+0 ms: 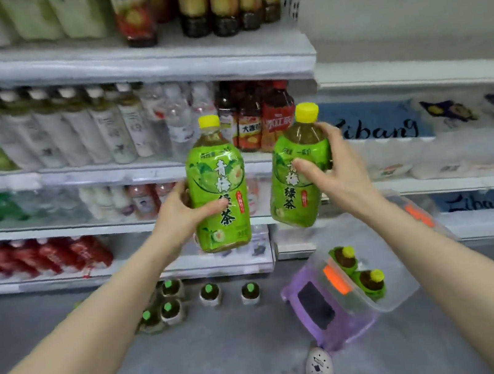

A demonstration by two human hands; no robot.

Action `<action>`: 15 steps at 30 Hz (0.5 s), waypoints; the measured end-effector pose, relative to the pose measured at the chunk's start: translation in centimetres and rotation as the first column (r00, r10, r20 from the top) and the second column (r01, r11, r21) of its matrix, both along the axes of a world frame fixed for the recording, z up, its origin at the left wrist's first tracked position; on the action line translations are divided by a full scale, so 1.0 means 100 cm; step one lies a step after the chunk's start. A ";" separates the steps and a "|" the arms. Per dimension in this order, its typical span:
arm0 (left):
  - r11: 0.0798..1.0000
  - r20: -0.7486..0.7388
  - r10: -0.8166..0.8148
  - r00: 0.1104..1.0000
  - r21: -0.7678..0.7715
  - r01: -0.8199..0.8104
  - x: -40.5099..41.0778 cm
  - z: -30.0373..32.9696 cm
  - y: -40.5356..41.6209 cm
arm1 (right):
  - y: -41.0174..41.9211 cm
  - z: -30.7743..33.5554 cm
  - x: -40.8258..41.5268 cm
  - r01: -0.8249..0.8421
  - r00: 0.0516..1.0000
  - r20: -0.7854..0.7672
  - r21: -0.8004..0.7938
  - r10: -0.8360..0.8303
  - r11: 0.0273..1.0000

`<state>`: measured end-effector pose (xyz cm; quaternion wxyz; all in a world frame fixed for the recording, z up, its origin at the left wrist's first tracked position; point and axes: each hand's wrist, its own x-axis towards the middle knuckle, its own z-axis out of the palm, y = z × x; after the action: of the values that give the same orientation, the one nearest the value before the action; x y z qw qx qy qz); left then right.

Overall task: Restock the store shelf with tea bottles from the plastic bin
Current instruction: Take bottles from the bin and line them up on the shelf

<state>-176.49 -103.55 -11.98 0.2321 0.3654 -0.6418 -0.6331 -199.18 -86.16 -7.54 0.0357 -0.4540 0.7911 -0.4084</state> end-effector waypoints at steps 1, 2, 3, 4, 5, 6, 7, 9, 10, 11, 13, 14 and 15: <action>0.999 -0.021 0.026 0.999 -0.024 -0.027 0.023 0.011 -0.010 | -0.017 0.010 0.020 -0.036 0.999 -0.014 -0.014 0.035 0.999; 0.998 -0.043 0.051 0.998 -0.041 -0.052 0.046 0.023 -0.019 | -0.033 0.021 0.040 -0.068 0.997 -0.032 -0.026 0.067 0.997; 0.996 -0.062 0.071 0.996 -0.051 -0.075 0.068 0.036 -0.027 | -0.049 0.031 0.059 -0.098 0.994 -0.049 -0.035 0.096 0.995; 0.992 -0.076 0.099 0.992 -0.065 -0.104 0.090 0.047 -0.036 | -0.065 0.042 0.079 -0.127 0.990 -0.064 -0.043 0.124 0.991; 0.986 -0.086 0.135 0.987 -0.082 -0.142 0.112 0.058 -0.044 | -0.081 0.053 0.099 -0.157 0.986 -0.073 -0.055 0.152 0.986; 0.977 -0.097 0.175 0.980 -0.106 -0.185 0.135 0.069 -0.053 | -0.096 0.065 0.118 -0.189 0.980 -0.080 -0.071 0.183 0.979; 0.966 -0.109 0.214 0.971 -0.123 -0.227 0.157 0.078 -0.062 | -0.111 0.076 0.137 -0.224 0.972 -0.086 -0.088 0.217 0.971; 0.941 -0.145 0.287 0.947 -0.140 -0.307 0.197 0.098 -0.078 | -0.142 0.099 0.174 -0.292 0.955 -0.091 -0.118 0.282 0.949; 0.932 -0.155 0.312 0.937 -0.143 -0.334 0.215 0.107 -0.086 | -0.157 0.111 0.191 -0.326 0.944 -0.097 -0.131 0.315 0.936; 0.921 -0.161 0.335 0.928 -0.154 -0.359 0.232 0.117 -0.093 | -0.173 0.122 0.206 -0.359 0.932 -0.105 -0.141 0.346 0.923; 0.888 -0.178 0.392 0.902 -0.181 -0.422 0.263 0.133 -0.109 | -0.203 0.144 0.236 -0.426 0.903 -0.125 -0.158 0.410 0.891; 0.872 -0.193 0.417 0.888 -0.191 -0.451 0.278 0.141 -0.119 | -0.219 0.156 0.249 -0.455 0.889 -0.131 -0.164 0.438 0.875; 0.856 -0.207 0.440 0.874 -0.196 -0.478 0.291 0.150 -0.129 | -0.234 0.168 0.262 -0.482 0.875 -0.140 -0.171 0.463 0.859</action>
<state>-147.35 -116.42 3.00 0.4681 0.4271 -0.5878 -0.5030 -172.96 -109.51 9.28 0.0517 -0.6542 0.6109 -0.4428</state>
